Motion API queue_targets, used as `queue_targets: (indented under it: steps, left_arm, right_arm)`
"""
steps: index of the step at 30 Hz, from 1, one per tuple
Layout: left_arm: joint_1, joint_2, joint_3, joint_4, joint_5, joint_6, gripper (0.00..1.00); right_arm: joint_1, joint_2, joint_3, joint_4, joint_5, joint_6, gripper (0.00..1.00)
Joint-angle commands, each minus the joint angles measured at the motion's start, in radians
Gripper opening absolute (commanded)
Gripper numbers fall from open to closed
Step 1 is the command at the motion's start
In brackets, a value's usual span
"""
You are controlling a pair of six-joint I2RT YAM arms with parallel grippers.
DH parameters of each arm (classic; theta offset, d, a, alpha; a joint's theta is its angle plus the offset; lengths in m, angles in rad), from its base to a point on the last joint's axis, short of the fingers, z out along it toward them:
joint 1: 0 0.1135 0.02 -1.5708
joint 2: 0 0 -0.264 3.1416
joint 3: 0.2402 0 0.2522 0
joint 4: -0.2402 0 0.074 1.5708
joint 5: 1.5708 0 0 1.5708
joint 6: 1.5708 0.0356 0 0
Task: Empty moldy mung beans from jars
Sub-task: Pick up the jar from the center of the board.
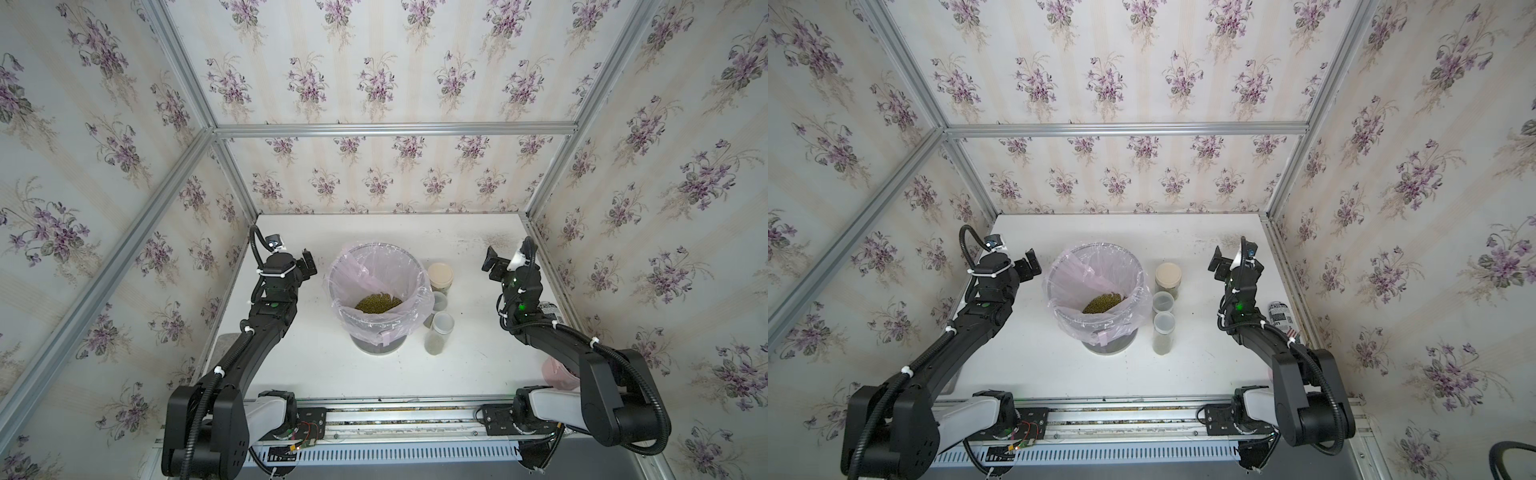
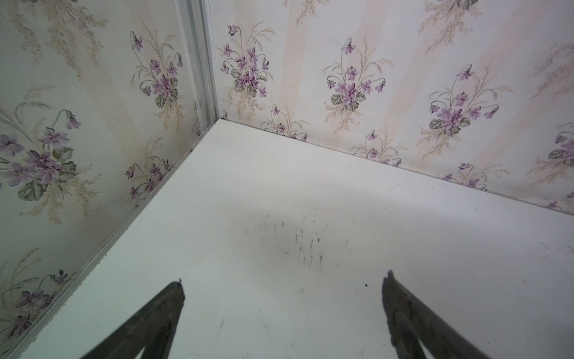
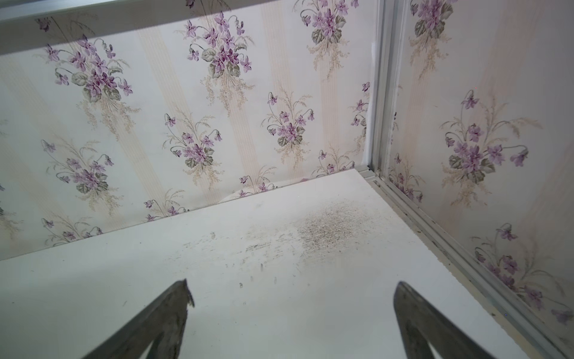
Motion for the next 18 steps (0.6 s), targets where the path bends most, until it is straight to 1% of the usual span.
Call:
queue_targets:
  steps: [1,2,5,7,10,13,14,16,17,18]
  left_arm:
    - [0.001,-0.017,0.085,-0.163,-0.055,-0.084,1.0]
    - [0.001,-0.022,0.11,-0.189,-0.058,-0.09,1.0]
    - [0.0,-0.042,0.193,-0.284,-0.091,-0.149,1.0]
    - [0.001,-0.057,0.258,-0.387,-0.127,-0.245,1.0]
    - [0.0,-0.064,0.373,-0.56,-0.113,-0.33,1.0]
    - [0.005,-0.072,0.481,-0.756,-0.124,-0.436,1.0]
    - [0.007,-0.082,0.493,-0.775,-0.117,-0.455,1.0]
    - [0.01,-0.109,0.504,-0.775,-0.089,-0.448,1.0]
    - [0.01,-0.12,0.508,-0.777,-0.097,-0.435,1.0]
    - [0.01,-0.136,0.507,-0.792,-0.126,-0.458,1.0]
  right_arm:
    - [0.011,-0.012,0.073,-0.229,0.02,0.111,1.0]
    - [0.017,-0.022,0.089,-0.266,0.048,0.14,1.0]
    - [0.017,-0.074,0.136,-0.372,0.081,0.245,1.0]
    - [0.015,-0.1,0.218,-0.509,0.086,0.282,1.0]
    - [0.014,-0.112,0.355,-0.702,0.066,0.28,1.0]
    - [0.015,-0.106,0.481,-0.905,0.128,0.367,1.0]
    - [0.012,-0.105,0.501,-0.927,0.118,0.381,1.0]
    - [0.011,-0.127,0.504,-0.917,0.055,0.379,1.0]
    - [0.011,-0.143,0.497,-0.908,0.022,0.388,1.0]
    - [0.009,-0.156,0.5,-0.904,-0.029,0.378,1.0]
